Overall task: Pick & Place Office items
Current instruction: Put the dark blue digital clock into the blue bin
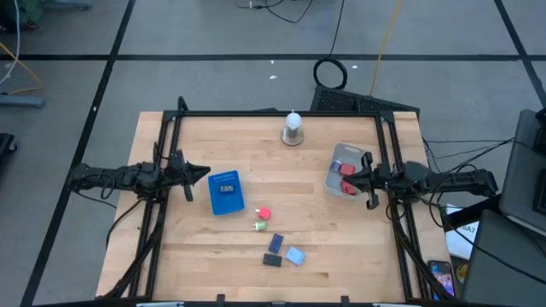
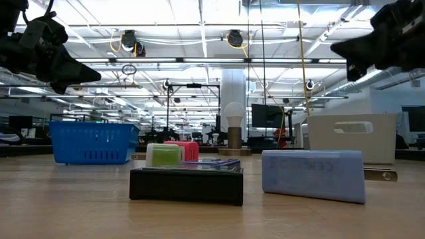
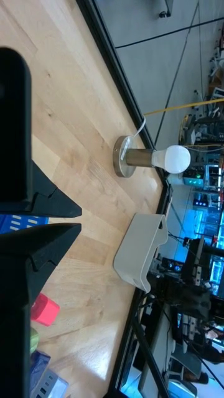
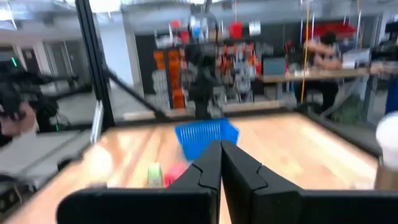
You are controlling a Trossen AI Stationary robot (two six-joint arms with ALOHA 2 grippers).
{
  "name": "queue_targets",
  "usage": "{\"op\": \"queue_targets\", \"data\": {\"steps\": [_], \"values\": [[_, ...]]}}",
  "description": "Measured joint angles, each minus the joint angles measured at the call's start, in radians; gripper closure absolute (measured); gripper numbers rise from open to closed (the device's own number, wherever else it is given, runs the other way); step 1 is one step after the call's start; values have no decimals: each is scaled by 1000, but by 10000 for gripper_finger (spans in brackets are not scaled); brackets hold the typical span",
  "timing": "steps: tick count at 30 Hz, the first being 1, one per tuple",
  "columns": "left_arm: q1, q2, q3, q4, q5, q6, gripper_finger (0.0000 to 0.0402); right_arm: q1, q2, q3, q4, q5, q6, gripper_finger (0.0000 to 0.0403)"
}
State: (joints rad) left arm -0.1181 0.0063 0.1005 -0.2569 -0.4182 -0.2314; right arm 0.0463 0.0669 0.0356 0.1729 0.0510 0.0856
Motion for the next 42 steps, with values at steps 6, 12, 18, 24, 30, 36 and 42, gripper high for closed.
{"op": "queue_targets", "data": {"steps": [6, 12, 18, 24, 30, 36, 42], "values": [[0, 0, 0, 0, 2, -1, 376, 0, 0, -1, -102, 30, 7, 402], [0, 28, 0, 23, -3, -105, 376, 0, 0, -2, -83, 30, 15, 402], [-27, 254, 16, 155, 8, -125, 376, 0, 0, -2, -64, 32, 15, 402], [-85, 652, 183, 271, 29, -131, 376, 0, 0, -2, -64, 83, 21, 402], [-118, 1038, 444, 239, 145, -92, 376, 0, 0, -3, -67, 80, 52, 402], [-133, 1376, 707, 210, 303, -10, 375, 0, 0, -3, -73, 78, 52, 402], [-172, 1620, 899, 132, 476, 108, 375, 0, 1, -3, -79, 75, 60, 402]]}}
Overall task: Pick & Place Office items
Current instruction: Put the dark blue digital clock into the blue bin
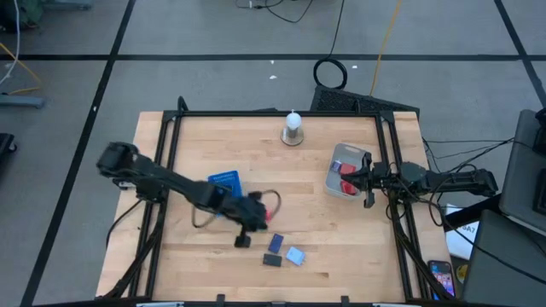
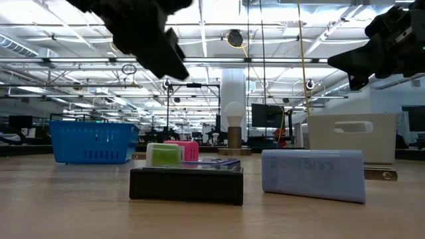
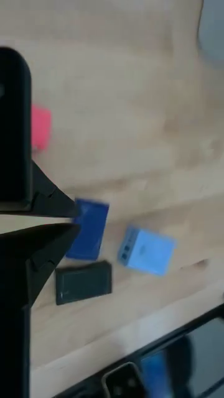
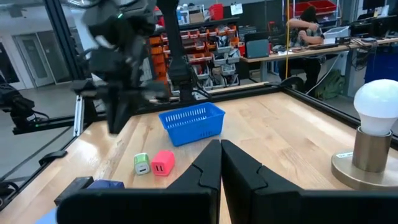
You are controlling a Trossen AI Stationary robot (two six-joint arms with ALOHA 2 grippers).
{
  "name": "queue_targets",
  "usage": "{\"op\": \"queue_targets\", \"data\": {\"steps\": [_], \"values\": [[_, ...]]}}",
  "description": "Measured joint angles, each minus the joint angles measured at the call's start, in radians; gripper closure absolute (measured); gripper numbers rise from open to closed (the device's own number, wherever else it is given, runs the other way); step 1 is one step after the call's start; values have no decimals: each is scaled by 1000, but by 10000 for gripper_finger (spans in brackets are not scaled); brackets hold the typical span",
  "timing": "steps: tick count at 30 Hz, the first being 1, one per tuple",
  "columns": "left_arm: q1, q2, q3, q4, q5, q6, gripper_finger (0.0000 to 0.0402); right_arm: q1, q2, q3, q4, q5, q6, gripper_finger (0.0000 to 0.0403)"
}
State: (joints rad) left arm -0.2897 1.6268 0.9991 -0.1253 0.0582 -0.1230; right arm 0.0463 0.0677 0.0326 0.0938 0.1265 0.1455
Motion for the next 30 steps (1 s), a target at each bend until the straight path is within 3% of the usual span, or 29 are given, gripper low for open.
{"op": "queue_targets", "data": {"steps": [7, 13, 21, 25, 30], "values": [[-47, 189, 184, -165, -93, 81, 353, 0, 0, 0, -4, -2, 2, 402], [-60, 266, 285, -194, -108, 189, 237, 0, 0, 0, -3, -50, 26, 402], [-62, 331, 316, -198, -97, 177, 78, 1, 1, 0, -15, -53, 26, 403], [-68, 357, 316, -193, -69, 176, 39, 1, 5, 0, -21, -53, 26, 403], [-72, 367, 316, -186, -57, 174, 24, 1, 14, 0, -24, -54, 37, 403]]}}
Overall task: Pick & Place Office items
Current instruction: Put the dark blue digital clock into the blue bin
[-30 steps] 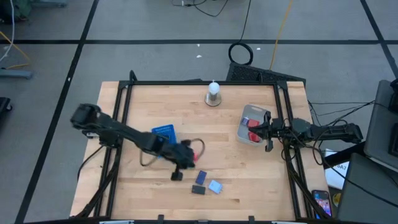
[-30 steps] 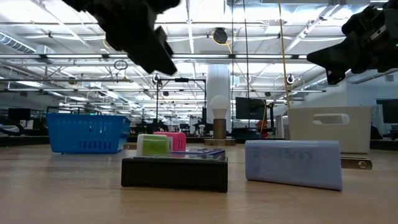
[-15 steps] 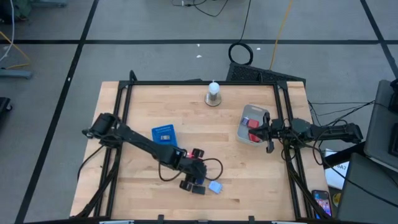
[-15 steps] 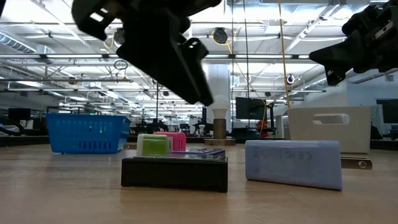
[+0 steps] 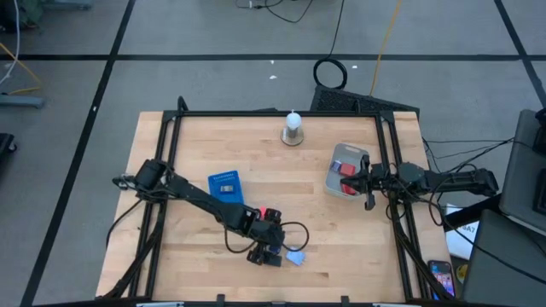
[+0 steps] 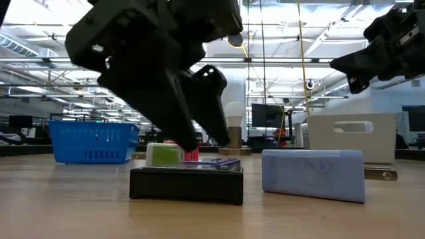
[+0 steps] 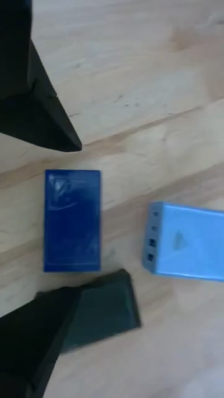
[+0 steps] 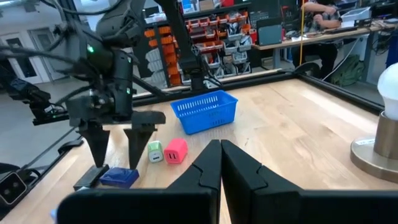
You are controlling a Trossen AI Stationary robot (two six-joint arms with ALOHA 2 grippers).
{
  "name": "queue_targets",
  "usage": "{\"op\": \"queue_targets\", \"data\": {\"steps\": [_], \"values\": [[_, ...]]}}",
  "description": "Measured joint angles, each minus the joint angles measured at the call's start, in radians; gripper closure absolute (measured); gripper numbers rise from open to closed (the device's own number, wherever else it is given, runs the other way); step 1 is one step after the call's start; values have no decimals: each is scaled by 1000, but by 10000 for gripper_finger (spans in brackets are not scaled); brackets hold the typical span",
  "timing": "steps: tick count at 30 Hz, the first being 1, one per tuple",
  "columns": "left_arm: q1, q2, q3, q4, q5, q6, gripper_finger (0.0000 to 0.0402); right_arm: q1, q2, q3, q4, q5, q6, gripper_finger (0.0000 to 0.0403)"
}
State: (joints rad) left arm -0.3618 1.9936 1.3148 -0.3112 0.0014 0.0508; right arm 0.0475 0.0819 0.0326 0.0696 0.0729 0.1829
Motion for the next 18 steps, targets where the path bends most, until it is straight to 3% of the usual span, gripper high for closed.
{"op": "queue_targets", "data": {"steps": [6, 18], "values": [[4, 12, 0, -6, 5, 1, 34, 0, 1, 0, 0, 2, 0, 403], [70, 66, -2, 32, 140, 27, 46, 0, 24, 0, -1, 2, -10, 403]]}}
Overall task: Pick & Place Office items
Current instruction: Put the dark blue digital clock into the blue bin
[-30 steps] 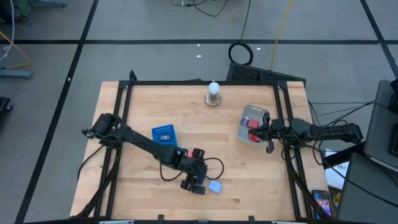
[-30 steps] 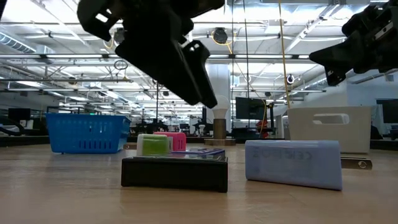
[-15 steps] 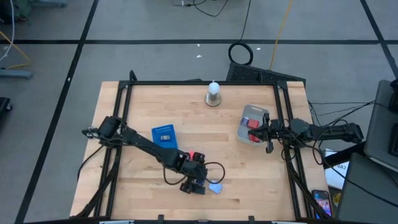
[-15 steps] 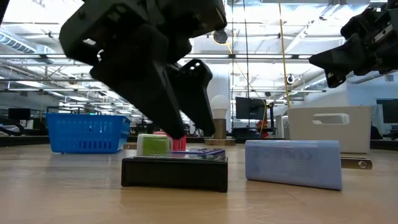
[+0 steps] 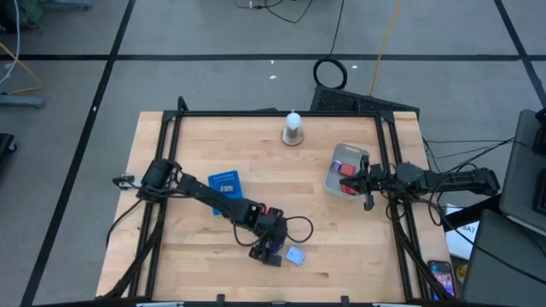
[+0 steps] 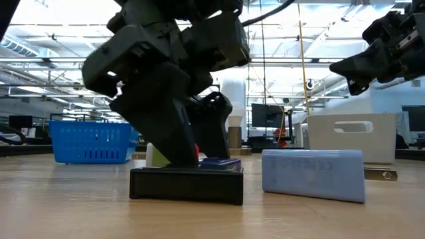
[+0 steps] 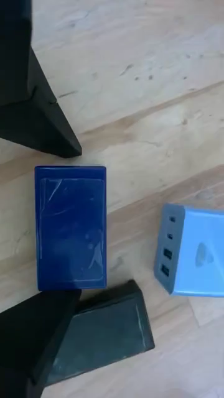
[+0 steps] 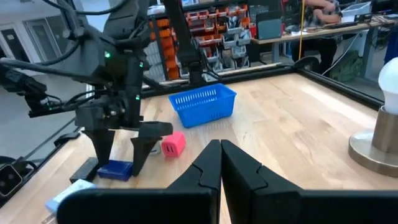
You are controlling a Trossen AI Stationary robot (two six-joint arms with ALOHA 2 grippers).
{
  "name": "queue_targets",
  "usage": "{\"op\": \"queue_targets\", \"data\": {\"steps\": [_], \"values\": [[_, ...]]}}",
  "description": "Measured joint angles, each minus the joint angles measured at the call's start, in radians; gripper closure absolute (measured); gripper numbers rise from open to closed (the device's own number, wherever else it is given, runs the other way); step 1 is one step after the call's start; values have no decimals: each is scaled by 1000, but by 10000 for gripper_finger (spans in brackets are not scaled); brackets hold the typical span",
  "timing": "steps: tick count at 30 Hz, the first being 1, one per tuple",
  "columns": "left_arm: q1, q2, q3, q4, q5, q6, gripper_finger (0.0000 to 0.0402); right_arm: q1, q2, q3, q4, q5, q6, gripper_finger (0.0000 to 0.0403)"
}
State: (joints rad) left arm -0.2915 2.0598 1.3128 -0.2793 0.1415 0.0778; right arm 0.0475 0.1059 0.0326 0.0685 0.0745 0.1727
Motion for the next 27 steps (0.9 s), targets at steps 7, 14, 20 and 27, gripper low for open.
{"op": "queue_targets", "data": {"steps": [7, 14, 20, 27], "values": [[16, 1, 0, 6, 15, 26, 46, 0, 17, 0, 1, -1, -1, 403], [4, 2, 0, 7, 33, 98, 116, 0, 17, 0, 2, -1, -1, 403], [-1, 2, 0, 16, 46, 107, 119, 0, 17, 0, 1, -1, -1, 403], [-2, -41, -2, 19, -38, 176, 119, 0, 17, 0, 2, -1, -1, 403]]}}
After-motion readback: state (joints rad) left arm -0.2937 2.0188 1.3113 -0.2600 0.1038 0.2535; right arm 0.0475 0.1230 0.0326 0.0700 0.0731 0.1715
